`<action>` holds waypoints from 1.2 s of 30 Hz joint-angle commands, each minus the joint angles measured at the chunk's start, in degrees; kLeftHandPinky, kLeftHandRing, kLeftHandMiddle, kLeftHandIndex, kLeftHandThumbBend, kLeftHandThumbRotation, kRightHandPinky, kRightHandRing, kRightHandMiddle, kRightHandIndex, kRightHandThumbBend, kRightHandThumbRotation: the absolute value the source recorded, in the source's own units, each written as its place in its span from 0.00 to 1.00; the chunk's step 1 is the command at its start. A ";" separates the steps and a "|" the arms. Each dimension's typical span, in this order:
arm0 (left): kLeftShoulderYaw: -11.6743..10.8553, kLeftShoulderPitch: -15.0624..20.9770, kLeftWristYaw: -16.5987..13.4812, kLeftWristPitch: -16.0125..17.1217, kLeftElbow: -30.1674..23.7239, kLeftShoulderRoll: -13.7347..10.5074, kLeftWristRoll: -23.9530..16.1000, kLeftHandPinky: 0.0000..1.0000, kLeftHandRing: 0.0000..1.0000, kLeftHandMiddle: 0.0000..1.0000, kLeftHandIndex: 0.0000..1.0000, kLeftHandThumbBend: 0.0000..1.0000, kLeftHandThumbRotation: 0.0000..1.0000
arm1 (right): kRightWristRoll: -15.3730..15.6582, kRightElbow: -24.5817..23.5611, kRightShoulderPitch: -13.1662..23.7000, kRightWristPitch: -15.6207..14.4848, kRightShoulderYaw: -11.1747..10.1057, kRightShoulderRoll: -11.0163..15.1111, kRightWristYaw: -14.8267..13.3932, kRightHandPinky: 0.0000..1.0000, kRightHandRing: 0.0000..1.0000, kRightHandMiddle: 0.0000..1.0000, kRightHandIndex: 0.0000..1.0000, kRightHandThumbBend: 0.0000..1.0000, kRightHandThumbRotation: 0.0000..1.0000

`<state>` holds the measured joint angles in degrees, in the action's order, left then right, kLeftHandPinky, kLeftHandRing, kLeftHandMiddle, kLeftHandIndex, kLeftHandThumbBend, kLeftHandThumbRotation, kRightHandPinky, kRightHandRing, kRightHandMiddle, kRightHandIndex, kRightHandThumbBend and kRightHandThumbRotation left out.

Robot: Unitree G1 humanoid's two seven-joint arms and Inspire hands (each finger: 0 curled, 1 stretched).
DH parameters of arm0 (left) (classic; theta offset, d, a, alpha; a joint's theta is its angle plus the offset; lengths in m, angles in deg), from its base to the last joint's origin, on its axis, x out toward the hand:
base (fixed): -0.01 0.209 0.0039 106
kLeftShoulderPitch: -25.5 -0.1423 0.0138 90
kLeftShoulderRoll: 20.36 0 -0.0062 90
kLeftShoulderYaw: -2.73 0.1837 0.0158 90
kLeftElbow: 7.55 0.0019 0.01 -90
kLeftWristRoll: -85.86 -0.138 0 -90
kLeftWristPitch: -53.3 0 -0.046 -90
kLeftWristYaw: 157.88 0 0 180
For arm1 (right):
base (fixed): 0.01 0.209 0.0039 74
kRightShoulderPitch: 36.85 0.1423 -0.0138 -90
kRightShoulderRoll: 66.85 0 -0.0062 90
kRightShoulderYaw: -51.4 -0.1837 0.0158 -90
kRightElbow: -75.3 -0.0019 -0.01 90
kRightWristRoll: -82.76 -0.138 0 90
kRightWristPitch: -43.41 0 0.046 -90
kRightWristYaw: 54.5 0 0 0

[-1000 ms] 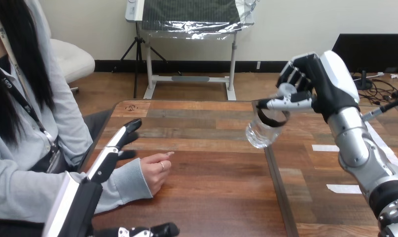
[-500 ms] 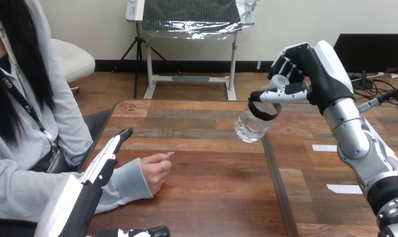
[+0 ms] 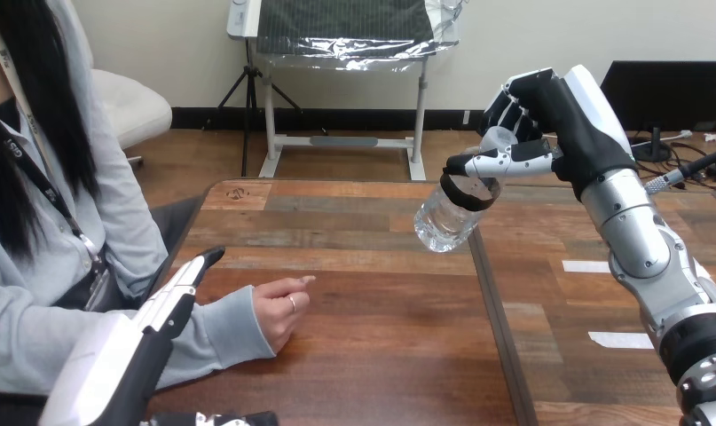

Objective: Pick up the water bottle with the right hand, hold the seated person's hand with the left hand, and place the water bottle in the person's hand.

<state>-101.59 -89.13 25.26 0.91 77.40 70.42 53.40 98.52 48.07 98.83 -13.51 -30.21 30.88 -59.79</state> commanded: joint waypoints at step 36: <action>5.81 13.75 5.68 -14.36 2.20 -19.38 -11.52 0.74 0.76 0.77 0.80 1.00 0.22 | 0.38 -2.45 2.39 0.88 -1.03 -1.04 1.25 0.11 0.16 0.24 0.24 0.68 0.00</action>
<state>-97.66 -81.22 29.21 -11.54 78.20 54.43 42.29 99.48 48.08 98.72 -14.07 -30.00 29.70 -57.92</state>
